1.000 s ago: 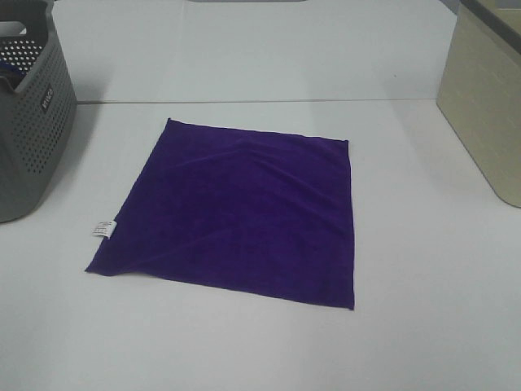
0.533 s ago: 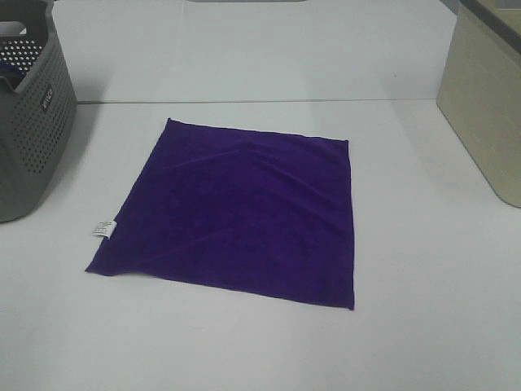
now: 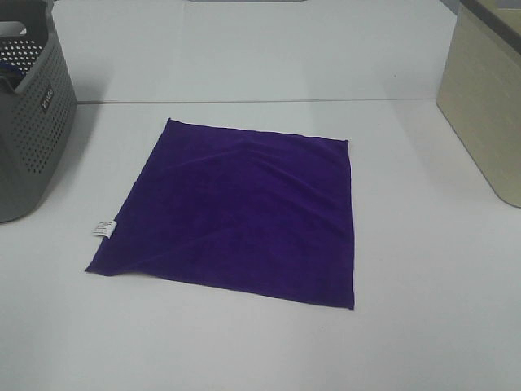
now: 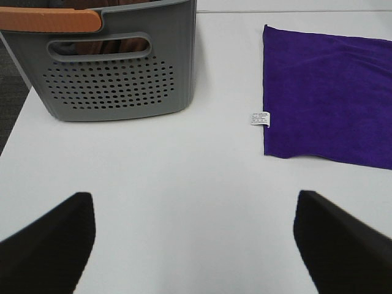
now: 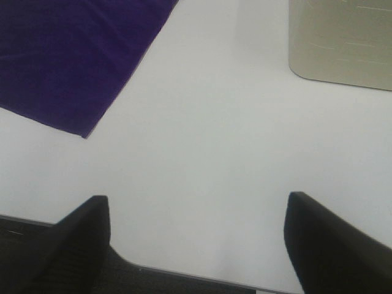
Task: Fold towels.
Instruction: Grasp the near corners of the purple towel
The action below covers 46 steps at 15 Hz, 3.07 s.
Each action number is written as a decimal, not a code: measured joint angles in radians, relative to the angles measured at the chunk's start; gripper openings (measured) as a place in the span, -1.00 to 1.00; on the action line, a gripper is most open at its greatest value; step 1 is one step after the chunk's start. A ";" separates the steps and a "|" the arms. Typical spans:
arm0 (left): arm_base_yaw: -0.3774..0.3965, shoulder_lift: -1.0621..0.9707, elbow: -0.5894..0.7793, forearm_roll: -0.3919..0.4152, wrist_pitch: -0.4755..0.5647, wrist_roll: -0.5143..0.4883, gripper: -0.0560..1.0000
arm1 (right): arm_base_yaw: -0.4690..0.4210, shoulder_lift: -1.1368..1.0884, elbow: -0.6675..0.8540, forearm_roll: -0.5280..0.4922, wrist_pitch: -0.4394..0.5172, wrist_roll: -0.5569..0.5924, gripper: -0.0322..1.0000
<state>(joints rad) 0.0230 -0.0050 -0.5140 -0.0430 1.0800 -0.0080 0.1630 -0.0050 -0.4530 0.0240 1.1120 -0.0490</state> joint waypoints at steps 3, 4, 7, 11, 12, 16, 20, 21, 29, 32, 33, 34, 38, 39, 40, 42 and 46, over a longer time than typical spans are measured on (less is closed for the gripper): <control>0.000 0.000 0.000 0.000 0.000 0.000 0.64 | 0.000 0.000 0.000 0.000 0.000 0.000 0.56; 0.000 0.000 0.000 0.000 0.000 0.000 0.64 | 0.000 0.000 0.000 0.000 0.000 0.000 0.56; 0.000 0.000 0.000 0.000 0.000 0.000 0.64 | 0.000 0.000 0.000 0.000 0.000 0.000 0.56; 0.000 0.000 0.000 0.010 0.000 0.016 0.70 | 0.000 0.000 0.000 -0.001 0.000 0.000 0.74; 0.000 0.000 0.000 0.013 0.000 0.017 0.83 | 0.000 0.000 0.000 -0.001 0.000 0.000 0.84; 0.000 0.000 0.000 0.020 0.000 0.019 0.98 | 0.000 0.000 0.000 -0.001 0.000 0.001 0.92; 0.000 0.000 0.000 0.026 0.000 0.019 0.97 | 0.000 0.000 0.000 -0.001 0.000 0.001 0.92; 0.000 0.000 0.000 0.026 0.000 0.019 0.98 | 0.000 0.000 0.000 -0.001 0.000 0.001 0.92; 0.000 0.000 0.000 0.026 0.000 0.019 0.98 | 0.000 0.000 0.000 -0.001 0.000 0.001 0.92; 0.000 0.006 0.000 0.026 0.000 0.019 0.98 | 0.000 0.006 -0.011 0.000 0.012 0.001 0.92; 0.000 0.041 -0.006 0.026 0.007 0.019 0.98 | 0.000 0.043 -0.032 0.003 0.043 0.001 0.92; 0.000 0.110 -0.036 0.026 0.030 0.019 0.98 | 0.000 0.111 -0.063 0.013 0.076 0.007 0.92; 0.000 0.596 -0.322 0.000 0.135 0.021 0.98 | 0.000 0.588 -0.298 0.036 0.113 0.071 0.92; 0.000 0.725 -0.401 -0.018 0.135 0.027 0.98 | 0.000 0.712 -0.358 0.038 0.108 0.072 0.92; 0.000 0.826 -0.455 -0.039 0.134 0.042 0.98 | 0.000 0.826 -0.409 0.039 0.087 0.070 0.92; 0.000 0.995 -0.507 -0.101 0.127 0.087 0.98 | -0.001 1.034 -0.494 0.017 0.049 0.073 0.92; -0.026 1.256 -0.509 -0.238 0.052 0.190 0.98 | -0.103 1.217 -0.530 0.040 0.055 0.055 0.92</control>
<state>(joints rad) -0.0030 1.2510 -1.0230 -0.2810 1.1320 0.1820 0.0600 1.2120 -0.9830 0.0640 1.1670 0.0060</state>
